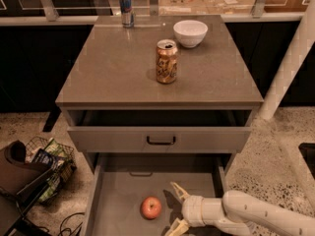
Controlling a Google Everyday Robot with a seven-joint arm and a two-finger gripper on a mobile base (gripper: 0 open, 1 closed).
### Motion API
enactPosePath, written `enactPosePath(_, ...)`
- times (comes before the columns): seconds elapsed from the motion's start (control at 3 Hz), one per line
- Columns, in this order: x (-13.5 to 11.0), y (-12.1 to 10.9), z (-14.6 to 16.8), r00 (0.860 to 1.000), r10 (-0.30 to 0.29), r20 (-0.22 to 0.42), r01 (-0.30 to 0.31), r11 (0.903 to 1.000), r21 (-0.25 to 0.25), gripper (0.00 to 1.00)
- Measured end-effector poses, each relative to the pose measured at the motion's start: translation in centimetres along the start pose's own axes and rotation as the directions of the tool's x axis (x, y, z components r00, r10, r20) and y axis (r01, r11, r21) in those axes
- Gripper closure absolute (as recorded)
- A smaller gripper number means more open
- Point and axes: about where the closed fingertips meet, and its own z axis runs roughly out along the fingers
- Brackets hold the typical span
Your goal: Pick apple from middle drawer and place on counter
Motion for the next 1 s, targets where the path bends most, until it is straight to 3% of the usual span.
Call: enactPosePath(1.0,0.1,-0.3,5.9,0.998,0.003,0.061,-0.002,0.9998,-0.019,0.0)
